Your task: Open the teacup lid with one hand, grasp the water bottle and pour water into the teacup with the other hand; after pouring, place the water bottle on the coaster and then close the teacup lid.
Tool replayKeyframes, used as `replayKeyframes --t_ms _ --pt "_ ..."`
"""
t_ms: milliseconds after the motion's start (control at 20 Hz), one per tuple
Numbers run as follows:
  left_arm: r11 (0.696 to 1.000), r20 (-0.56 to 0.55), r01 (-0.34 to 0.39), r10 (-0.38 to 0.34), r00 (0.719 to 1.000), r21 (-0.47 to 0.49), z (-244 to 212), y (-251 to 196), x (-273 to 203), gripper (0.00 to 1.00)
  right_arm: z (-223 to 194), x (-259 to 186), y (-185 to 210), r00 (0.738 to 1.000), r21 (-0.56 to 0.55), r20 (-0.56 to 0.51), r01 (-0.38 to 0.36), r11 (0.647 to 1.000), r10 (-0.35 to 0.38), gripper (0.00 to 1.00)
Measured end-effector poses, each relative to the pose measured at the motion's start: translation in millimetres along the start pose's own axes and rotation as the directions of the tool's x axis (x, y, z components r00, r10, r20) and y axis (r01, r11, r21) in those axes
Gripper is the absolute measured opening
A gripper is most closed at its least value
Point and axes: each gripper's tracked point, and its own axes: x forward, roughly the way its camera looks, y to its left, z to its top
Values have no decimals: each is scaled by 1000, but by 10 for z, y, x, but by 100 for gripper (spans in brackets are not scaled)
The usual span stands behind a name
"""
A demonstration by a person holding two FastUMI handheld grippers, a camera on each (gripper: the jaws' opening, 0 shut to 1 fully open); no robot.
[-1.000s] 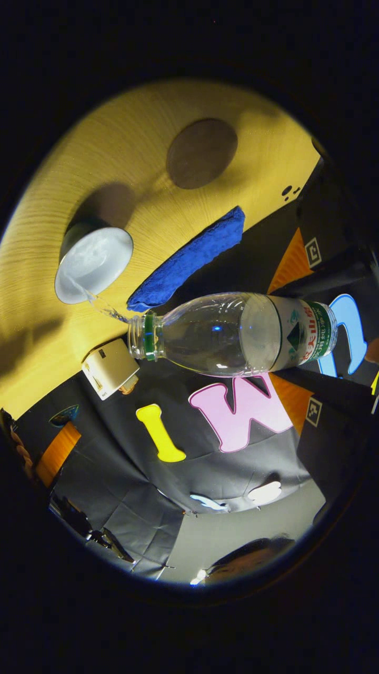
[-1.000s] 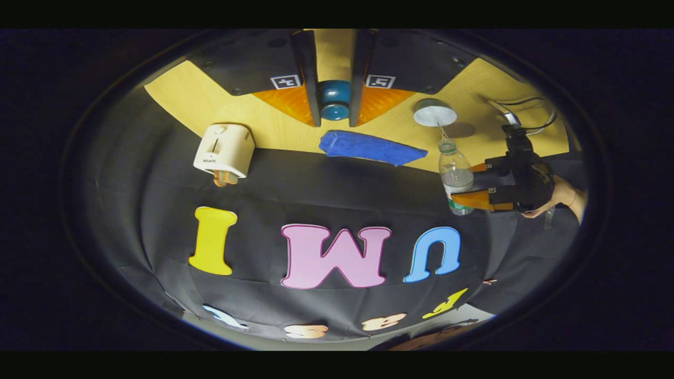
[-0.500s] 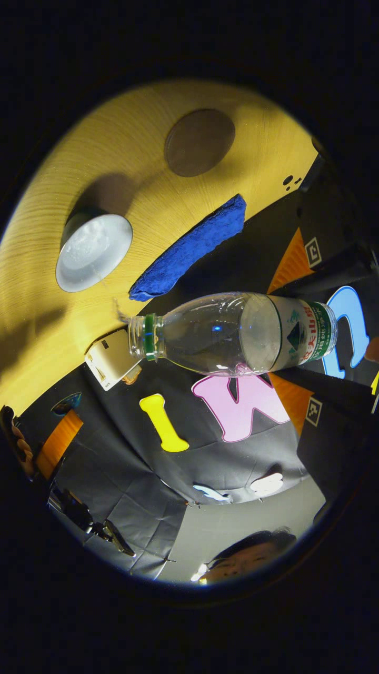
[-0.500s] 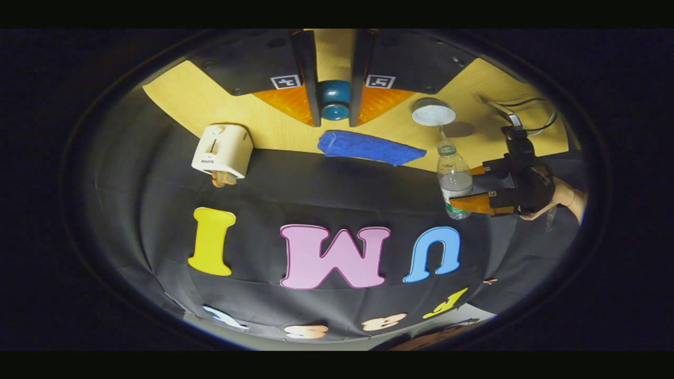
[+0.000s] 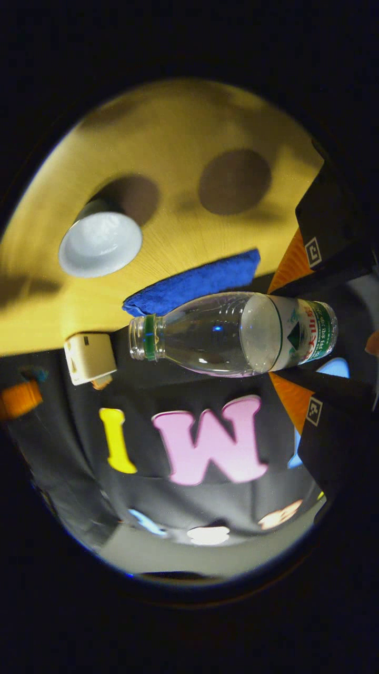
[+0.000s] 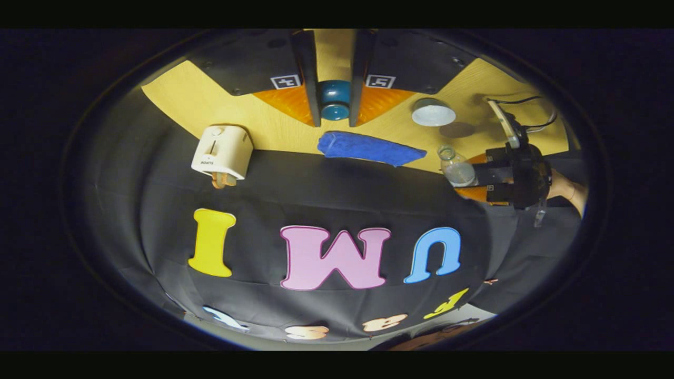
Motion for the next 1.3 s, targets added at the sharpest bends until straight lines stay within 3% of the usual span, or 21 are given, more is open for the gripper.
replayKeyframes --t_ms 100,150,250,300,350,400,550,600,700,800,850,900,950,1000,1100,1200,1250,1300 --pt "976 15 58 -57 998 -211 9 -169 -76 74 -24 10 9 1000 1 -7 -1 1000 1 33" --pt "948 37 80 -72 997 -308 38 -192 -103 73 -47 15 17 1000 0 -11 -2 1000 2 31" --pt "849 61 129 -115 992 -513 87 -216 -149 73 -74 20 37 1000 -1 -16 -6 1000 6 25" --pt "785 69 136 -119 991 -605 117 -190 -134 73 -85 26 47 1000 -2 -19 -7 1000 7 30" --pt "713 71 132 -115 991 -689 104 -187 -185 74 -90 35 57 1000 0 -21 -9 1000 9 25" --pt "635 77 129 -109 991 -762 116 -158 -202 74 -86 43 68 1000 1 -20 -10 1000 10 30" --pt "392 121 133 -55 991 -910 182 91 -222 73 -78 59 94 1000 4 -19 -12 1000 12 25" --pt "306 138 143 -40 990 -941 185 146 -222 73 -97 61 85 1000 5 -20 -13 1000 13 30" --pt "125 163 164 -17 986 -978 135 194 -198 73 -85 72 91 1000 6 -19 -11 1000 11 25" --pt "-12 173 173 -22 985 -985 93 141 -196 73 -91 76 76 1000 8 -18 -9 1000 9 35" --pt "-66 166 164 -28 986 -984 86 84 -174 74 -88 77 72 1000 7 -17 -8 1000 8 35" --pt "-107 152 147 -36 988 -983 64 20 -117 73 -96 77 66 1000 8 -18 -9 1000 10 30" --pt "-139 139 132 -43 989 -981 60 -50 -87 74 -97 80 63 1000 7 -18 -9 1000 9 35" --pt "-169 130 120 -48 990 -978 60 -113 -48 74 -98 86 76 1000 7 -19 -10 1000 10 30" --pt "-217 114 99 -53 992 -971 29 -190 36 74 -109 95 69 1000 7 -20 -10 1000 10 30" --pt "-234 100 81 -69 993 -969 -11 -298 37 74 -122 101 57 1000 6 -22 -11 1000 12 25" --pt "-231 92 72 -77 993 -970 -27 -339 34 75 -131 102 49 1000 7 -25 -13 1000 13 30" --pt "-226 91 71 -82 992 -972 -25 -389 22 75 -136 100 56 1000 8 -25 -14 1000 14 25"
